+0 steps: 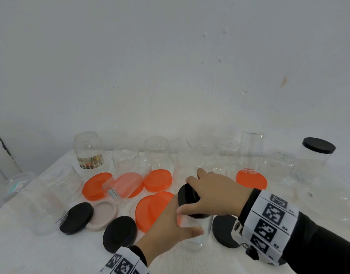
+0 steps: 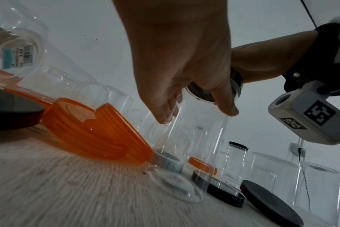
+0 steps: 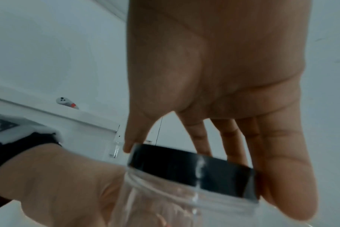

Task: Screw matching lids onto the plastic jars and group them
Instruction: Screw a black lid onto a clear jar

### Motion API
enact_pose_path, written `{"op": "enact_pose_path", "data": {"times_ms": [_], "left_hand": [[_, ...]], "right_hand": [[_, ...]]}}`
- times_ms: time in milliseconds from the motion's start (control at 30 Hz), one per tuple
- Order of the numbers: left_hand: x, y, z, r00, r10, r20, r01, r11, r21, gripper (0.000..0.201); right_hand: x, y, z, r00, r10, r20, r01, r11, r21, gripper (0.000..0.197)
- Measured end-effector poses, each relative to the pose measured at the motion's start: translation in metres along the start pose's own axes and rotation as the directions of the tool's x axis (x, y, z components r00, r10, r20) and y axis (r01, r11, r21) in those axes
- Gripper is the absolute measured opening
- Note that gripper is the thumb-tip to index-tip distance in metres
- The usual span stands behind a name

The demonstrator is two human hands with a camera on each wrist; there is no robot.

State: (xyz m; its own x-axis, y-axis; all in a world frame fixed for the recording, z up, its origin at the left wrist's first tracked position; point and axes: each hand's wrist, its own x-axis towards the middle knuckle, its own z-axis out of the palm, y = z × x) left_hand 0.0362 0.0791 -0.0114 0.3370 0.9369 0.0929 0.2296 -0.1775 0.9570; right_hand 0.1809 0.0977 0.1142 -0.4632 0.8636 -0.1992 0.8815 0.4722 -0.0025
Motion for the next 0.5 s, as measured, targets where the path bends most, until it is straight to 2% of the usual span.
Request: {"op": "enact_pose_path", "data": {"times_ms": [67,133,200,300,400,500], "left_hand": [[0.000,-0.001,0.000,1.000,0.010,0.008,-0.010,1.000,-0.004,0.089],[0.001,0.000,0.000,1.000,0.001,0.004,-0.001,1.000,-0.007,0.088],[0.001,0.000,0.000,1.000,-0.008,-0.007,0.008,1.000,0.000,0.086],[0.000,0.001,0.000,1.000,-0.003,-0.001,0.003,1.000,-0.010,0.087],[0.000,0.002,0.000,1.000,0.014,0.019,-0.014,1.000,-0.007,0.088],[0.000,0.004,-0.001,1.000,0.018,0.023,-0.017,1.000,-0.008,0.087]], "right_hand": [[0.000,0.004,-0.004,0.999,-0.018,0.052,0.014,0.998,0.066,0.078],[-0.002,0.010,-0.009,0.984,-0.085,0.157,0.060,0.986,0.155,0.080],[-0.004,0.014,-0.012,0.973,-0.136,0.187,0.103,0.979,0.178,0.081],[-0.002,0.011,-0.009,0.985,-0.109,0.132,0.091,0.987,0.132,0.075],[-0.001,0.006,-0.002,0.998,-0.028,0.061,0.023,0.996,0.081,0.077],[0.000,0.007,-0.001,0.999,-0.011,0.040,0.007,0.994,0.110,0.078]]}}
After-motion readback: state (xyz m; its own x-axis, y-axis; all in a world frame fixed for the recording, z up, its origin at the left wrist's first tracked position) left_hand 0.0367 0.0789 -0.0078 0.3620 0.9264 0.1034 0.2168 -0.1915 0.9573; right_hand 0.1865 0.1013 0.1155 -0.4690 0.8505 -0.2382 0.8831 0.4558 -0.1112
